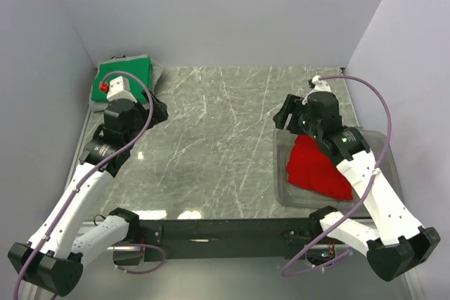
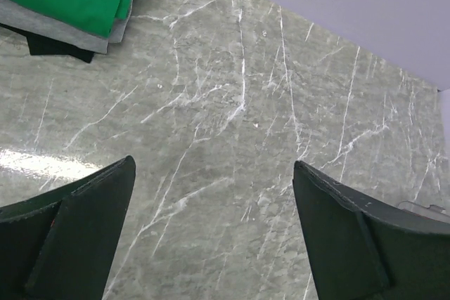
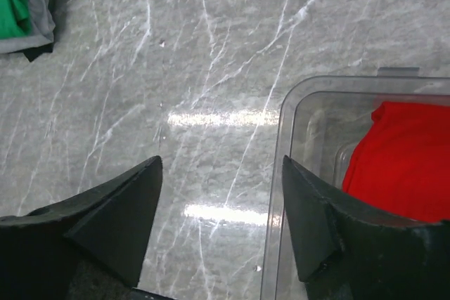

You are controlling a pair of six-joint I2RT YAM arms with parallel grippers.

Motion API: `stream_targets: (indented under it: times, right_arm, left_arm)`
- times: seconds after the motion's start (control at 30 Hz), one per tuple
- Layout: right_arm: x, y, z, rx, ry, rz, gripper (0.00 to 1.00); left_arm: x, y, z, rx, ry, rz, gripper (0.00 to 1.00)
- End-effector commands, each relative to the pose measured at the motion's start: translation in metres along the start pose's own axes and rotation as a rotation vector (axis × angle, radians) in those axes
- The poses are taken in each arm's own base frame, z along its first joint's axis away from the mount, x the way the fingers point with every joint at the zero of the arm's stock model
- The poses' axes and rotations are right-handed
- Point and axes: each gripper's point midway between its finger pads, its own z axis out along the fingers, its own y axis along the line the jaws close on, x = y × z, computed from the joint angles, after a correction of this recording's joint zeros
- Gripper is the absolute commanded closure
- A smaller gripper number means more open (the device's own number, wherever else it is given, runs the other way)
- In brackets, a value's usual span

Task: Fold and stack the t-shirts
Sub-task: Grab the tshirt from the pile

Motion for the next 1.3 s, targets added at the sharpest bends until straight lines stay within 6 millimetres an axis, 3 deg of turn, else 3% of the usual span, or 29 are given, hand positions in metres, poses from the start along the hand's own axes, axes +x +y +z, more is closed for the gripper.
stream_targets:
  times: [0.0,0.3,0.47,0.5,0.57,0.73,0.9,1.13,1.27]
  right_arm:
    - [-0.015,0.000,-0.007,0.002,-0.084,0.003,0.23]
    - [-0.015,-0.016,-0.013,0.074,-0.125,0.046,0.13]
    - [-0.020,-0.060,-0.026,0.267,-0.255,0.102,0.11]
    - [-0.014,-0.071,-0.029,0.304,-0.277,0.142,0.11]
    - [-0.008,-0.096,-0.041,0.413,-0.329,0.207,0.00]
    - [0.032,-0.135,-0.050,0.596,-0.266,0.334,0.00]
    - [0.066,-0.155,-0.039,0.719,-0.122,0.367,0.00]
    - [0.089,-0.152,-0.002,0.695,0.040,0.357,0.00]
    - [0.112,-0.154,0.019,0.692,0.147,0.345,0.00]
  left_arm:
    - [-0.020,-0.013,-0.004,0.038,-0.063,-0.043,0.00]
    - [-0.011,-0.016,0.002,0.053,-0.037,-0.078,0.01]
    - [-0.006,-0.018,0.009,0.056,-0.017,-0.072,0.01]
    - [-0.006,-0.018,0.010,0.056,-0.015,-0.070,0.00]
    - [-0.005,-0.018,0.012,0.052,-0.009,-0.065,0.01]
    - [0.001,-0.015,0.015,0.037,0.006,-0.070,0.01]
    - [0.010,-0.012,0.017,0.032,0.023,-0.081,0.01]
    - [0.011,-0.007,0.018,0.006,0.024,-0.074,0.01]
    - [0.014,-0.003,0.018,-0.007,0.029,-0.078,0.01]
